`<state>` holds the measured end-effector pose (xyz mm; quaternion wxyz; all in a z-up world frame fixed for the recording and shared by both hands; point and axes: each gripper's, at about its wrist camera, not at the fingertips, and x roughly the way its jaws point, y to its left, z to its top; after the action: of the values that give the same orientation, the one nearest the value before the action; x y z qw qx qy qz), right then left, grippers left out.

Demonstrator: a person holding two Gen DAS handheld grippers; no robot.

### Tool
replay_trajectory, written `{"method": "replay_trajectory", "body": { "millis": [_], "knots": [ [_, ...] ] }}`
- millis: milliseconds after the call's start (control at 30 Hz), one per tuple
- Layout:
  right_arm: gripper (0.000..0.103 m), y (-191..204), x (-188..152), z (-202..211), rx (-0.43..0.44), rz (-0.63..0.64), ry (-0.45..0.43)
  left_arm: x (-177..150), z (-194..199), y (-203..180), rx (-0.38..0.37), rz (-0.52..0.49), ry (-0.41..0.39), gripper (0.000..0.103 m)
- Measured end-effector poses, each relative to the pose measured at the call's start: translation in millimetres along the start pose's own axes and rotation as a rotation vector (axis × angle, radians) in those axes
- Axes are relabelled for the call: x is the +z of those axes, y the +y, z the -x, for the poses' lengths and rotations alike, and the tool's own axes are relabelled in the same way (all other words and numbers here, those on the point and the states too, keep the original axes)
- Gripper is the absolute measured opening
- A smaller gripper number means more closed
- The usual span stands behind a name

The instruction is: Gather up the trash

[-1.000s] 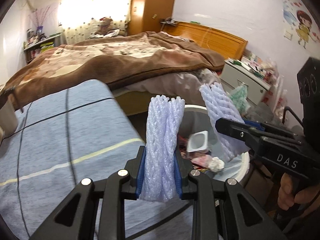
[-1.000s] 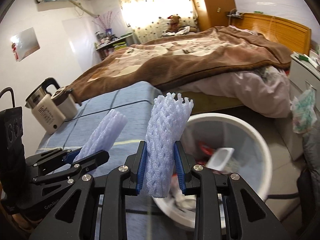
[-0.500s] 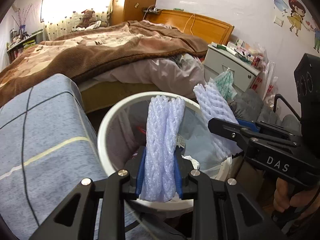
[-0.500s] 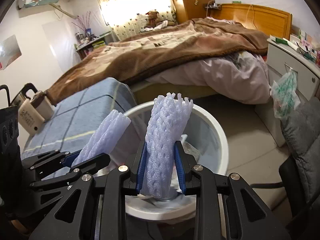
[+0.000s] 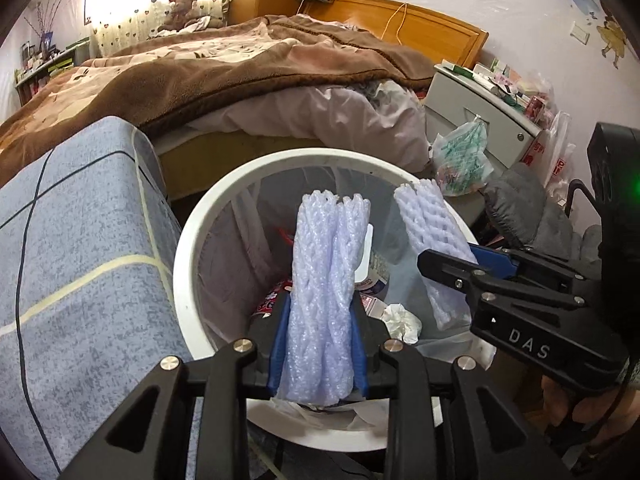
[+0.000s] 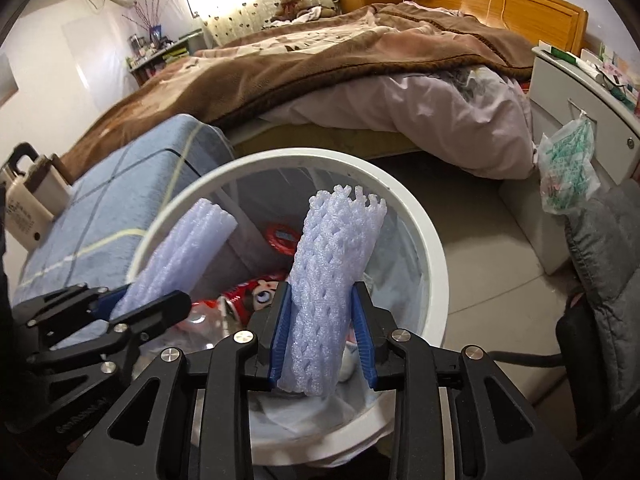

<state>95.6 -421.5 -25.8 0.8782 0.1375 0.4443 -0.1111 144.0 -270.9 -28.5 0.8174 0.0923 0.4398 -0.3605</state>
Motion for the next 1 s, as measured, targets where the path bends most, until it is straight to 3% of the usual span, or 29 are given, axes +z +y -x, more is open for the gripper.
{"method": "replay_trajectory", "body": {
  "millis": [133, 267, 733, 833, 1000],
  "knots": [
    [0.039, -2, -1, -2, -0.011, -0.001, 0.006, 0, -2, 0, 0.021, 0.001, 0.001, 0.052],
    [0.051, -4, -1, 1, -0.012, -0.016, -0.010, 0, 1, 1, 0.017, 0.007, -0.008, 0.053],
    [0.051, 8, -20, 43, -0.006, -0.042, -0.108, -17, 42, -5, 0.027, 0.027, -0.098, 0.058],
    [0.051, 19, -31, 64, -0.054, -0.007, -0.162, -26, 62, -9, 0.067, 0.019, -0.159, 0.058],
    [0.051, 32, -54, 94, -0.037, -0.011, -0.222, -48, 91, -18, 0.125, 0.009, -0.241, 0.058]
  ]
}}
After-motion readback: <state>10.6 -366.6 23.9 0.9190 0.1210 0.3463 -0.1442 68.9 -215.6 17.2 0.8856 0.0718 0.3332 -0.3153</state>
